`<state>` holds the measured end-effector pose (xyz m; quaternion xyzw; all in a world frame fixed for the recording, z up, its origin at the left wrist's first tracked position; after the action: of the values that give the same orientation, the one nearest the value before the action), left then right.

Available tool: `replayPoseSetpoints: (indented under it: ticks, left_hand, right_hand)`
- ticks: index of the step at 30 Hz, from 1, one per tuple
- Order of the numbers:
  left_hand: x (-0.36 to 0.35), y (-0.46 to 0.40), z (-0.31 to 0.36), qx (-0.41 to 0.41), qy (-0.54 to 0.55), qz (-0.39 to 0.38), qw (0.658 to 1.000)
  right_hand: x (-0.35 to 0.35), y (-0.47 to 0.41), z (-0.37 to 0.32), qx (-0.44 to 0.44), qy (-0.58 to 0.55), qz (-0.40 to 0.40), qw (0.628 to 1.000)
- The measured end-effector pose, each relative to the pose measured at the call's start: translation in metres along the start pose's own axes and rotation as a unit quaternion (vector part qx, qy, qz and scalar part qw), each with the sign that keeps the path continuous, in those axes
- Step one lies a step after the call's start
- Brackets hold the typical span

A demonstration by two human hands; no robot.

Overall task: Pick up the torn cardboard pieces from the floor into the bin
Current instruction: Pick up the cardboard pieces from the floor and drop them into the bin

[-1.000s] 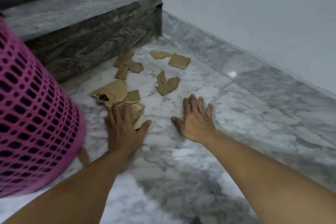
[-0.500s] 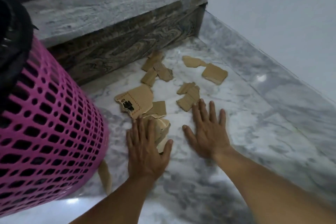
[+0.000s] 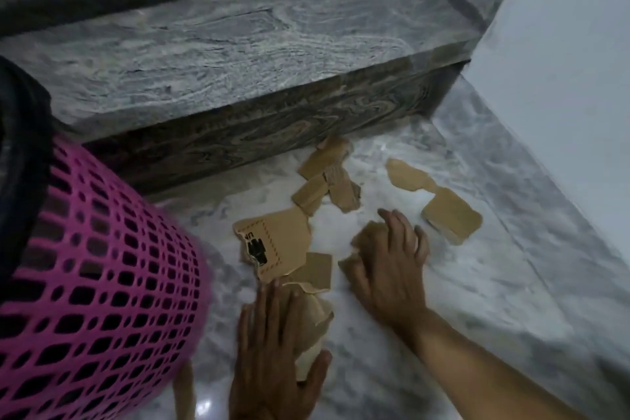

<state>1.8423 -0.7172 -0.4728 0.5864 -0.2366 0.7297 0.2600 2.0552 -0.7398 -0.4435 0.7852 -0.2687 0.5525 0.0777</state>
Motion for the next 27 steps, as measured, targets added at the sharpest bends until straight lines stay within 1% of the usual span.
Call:
replayPoseSetpoints:
  ticks: [1, 3, 6, 9, 13, 20, 21, 22, 24, 25, 26, 27]
  left_hand:
    - [-0.002, 0.000, -0.001, -0.005, -0.010, 0.007, 1.000]
    - [-0.007, -0.001, -0.002, -0.006, -0.037, 0.020, 0.999]
    - [-0.013, -0.004, 0.000, 0.009, -0.068, -0.004, 0.998]
    - [-0.011, -0.007, -0.001, 0.022, -0.046, -0.021, 0.998]
    - [0.001, -0.007, 0.000, -0.010, 0.015, -0.012, 1.000]
    - [0.001, 0.000, 0.003, -0.004, 0.004, -0.027, 1.000]
    - [0.001, -0.001, 0.003, -0.003, 0.003, -0.027, 1.000]
    - [0.003, 0.001, 0.003, -0.001, -0.006, -0.022, 1.000]
    - [0.009, 0.004, 0.003, 0.028, -0.026, -0.004, 0.999]
    - [0.012, 0.007, 0.003, 0.059, -0.031, 0.006, 0.998]
    - [0.015, 0.016, 0.000, 0.107, -0.030, 0.012, 0.994]
    - [0.018, 0.024, -0.005, 0.159, -0.024, 0.019, 0.987]
  right_hand:
    - [-0.003, -0.024, -0.003, 0.009, -0.005, -0.003, 1.000]
    - [-0.015, -0.071, -0.008, 0.042, -0.001, -0.042, 0.998]
    - [-0.034, -0.124, -0.011, 0.093, 0.031, -0.149, 0.984]
    - [-0.045, -0.140, -0.010, 0.105, 0.066, -0.219, 0.968]
    - [-0.040, -0.114, -0.010, 0.102, 0.090, -0.229, 0.964]
    - [-0.015, -0.045, -0.003, 0.110, 0.108, -0.265, 0.952]
    - [-0.010, -0.041, 0.001, 0.113, 0.112, -0.261, 0.952]
    - [-0.002, -0.038, 0.003, 0.114, 0.117, -0.237, 0.958]
    - [0.012, -0.041, 0.017, 0.065, 0.106, -0.160, 0.979]
    - [0.016, -0.044, 0.033, 0.015, 0.093, -0.141, 0.986]
    - [0.019, -0.044, 0.048, -0.039, 0.078, -0.145, 0.986]
    - [0.020, -0.045, 0.065, -0.097, 0.066, -0.167, 0.979]
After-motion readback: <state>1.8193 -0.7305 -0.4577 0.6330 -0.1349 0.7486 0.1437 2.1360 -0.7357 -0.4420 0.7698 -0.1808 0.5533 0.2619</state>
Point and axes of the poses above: each hand's wrist, its own y-axis away from the middle knuckle, its own x-axis out of the back of the hand, z = x × y, the point moved 3 cm from there along -y, towards the middle knuckle, and after that the axes turned 2 degrees about x, right-handed, at the moved point
